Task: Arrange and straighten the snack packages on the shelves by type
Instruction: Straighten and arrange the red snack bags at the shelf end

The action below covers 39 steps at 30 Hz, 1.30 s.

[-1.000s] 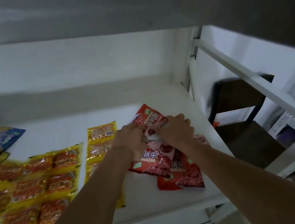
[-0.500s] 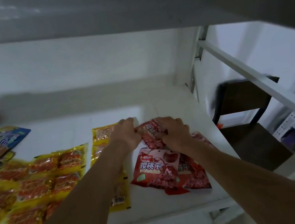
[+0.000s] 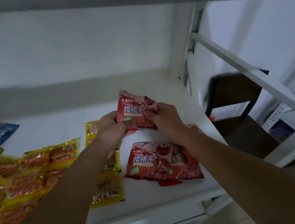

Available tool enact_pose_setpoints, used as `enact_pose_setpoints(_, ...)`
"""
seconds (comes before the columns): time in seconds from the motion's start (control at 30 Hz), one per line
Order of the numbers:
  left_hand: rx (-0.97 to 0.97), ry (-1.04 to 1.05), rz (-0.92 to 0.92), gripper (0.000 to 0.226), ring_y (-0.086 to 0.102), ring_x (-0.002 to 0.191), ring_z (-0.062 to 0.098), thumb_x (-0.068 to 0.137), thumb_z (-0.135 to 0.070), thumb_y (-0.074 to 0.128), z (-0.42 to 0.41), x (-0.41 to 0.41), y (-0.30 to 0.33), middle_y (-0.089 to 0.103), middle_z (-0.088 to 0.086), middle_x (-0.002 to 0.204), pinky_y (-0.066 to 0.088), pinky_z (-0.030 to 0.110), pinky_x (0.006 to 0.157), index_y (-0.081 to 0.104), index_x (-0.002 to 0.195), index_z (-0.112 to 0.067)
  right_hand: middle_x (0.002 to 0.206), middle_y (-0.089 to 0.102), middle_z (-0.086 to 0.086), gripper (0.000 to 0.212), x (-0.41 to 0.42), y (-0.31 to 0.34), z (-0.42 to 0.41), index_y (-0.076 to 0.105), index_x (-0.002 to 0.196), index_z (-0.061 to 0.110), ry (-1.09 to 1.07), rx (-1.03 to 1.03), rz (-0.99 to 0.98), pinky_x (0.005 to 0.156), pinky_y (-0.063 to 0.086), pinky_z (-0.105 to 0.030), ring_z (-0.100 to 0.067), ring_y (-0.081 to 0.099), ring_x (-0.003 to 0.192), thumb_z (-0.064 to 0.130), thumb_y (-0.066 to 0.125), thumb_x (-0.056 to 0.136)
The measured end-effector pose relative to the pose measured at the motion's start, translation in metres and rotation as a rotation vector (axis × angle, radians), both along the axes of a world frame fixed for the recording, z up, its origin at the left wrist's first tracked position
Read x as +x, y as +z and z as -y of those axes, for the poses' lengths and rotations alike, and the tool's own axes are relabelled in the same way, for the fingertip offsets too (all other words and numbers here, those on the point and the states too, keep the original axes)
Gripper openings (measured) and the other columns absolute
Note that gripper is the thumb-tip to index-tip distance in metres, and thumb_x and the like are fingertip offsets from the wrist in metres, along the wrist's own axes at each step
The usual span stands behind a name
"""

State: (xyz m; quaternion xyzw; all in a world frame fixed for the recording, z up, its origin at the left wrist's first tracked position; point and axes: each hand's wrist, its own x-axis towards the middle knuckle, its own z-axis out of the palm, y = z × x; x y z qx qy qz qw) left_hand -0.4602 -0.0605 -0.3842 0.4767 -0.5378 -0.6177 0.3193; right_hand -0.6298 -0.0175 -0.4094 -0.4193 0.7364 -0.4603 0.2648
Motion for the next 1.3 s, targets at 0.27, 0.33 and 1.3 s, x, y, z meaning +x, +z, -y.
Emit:
enact_pose_setpoints(0.27,0.084,-0.005,-0.169,0.023,0.079,0.086,0.024,0.102,-0.028,0.066,-0.008,0.004,0.004,0.081,0.011,0.097,0.063,0.027,0.066,0.076,0.104,-0.007,0.077,0.076,-0.006,0.035,0.016,0.011,-0.017,0.077,0.084,0.003,-0.089,-0.096,-0.034,0.059,0.056,-0.028,-0.02,0.074,0.072,0.036,0.076,0.094)
enact_pose_setpoints(0.33,0.07,-0.003,-0.16,0.023,0.079,0.089,0.026,0.101,-0.03,0.067,-0.009,0.005,0.002,0.081,0.01,0.097,0.061,0.028,0.067,0.076,0.105,-0.009,0.072,0.074,-0.003,0.034,0.02,0.012,-0.018,0.075,0.078,0.006,-0.1,-0.112,0.004,0.061,0.054,-0.027,-0.018,0.071,0.068,0.036,0.077,0.094)
enact_pose_setpoints(1.3,0.072,0.633,-0.237,0.017,0.074,0.086,0.029,0.097,-0.018,0.074,-0.189,0.274,0.132,0.079,0.016,0.098,0.061,0.04,0.08,0.076,0.095,-0.001,0.078,0.075,-0.013,0.039,0.279,0.151,-0.1,0.072,0.079,0.001,0.495,0.04,0.111,0.071,0.051,-0.037,-0.021,0.066,0.073,0.028,0.062,0.105)
